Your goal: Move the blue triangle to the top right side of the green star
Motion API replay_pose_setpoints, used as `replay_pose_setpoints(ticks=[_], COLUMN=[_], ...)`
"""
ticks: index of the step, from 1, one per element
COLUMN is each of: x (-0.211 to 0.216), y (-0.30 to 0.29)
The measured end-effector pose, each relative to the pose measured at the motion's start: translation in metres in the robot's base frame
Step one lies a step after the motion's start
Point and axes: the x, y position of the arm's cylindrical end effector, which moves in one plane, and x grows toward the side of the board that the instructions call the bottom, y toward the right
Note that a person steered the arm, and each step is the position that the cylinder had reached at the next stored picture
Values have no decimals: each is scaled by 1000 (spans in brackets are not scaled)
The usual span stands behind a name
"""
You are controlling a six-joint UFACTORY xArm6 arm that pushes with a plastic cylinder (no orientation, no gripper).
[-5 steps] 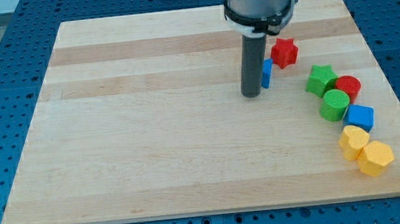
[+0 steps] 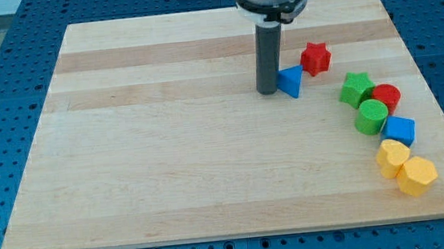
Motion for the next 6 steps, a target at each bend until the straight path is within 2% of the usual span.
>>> replay_pose_setpoints(ticks=[1,3,6], x=[-12,-11,-11], y=[16,83,59])
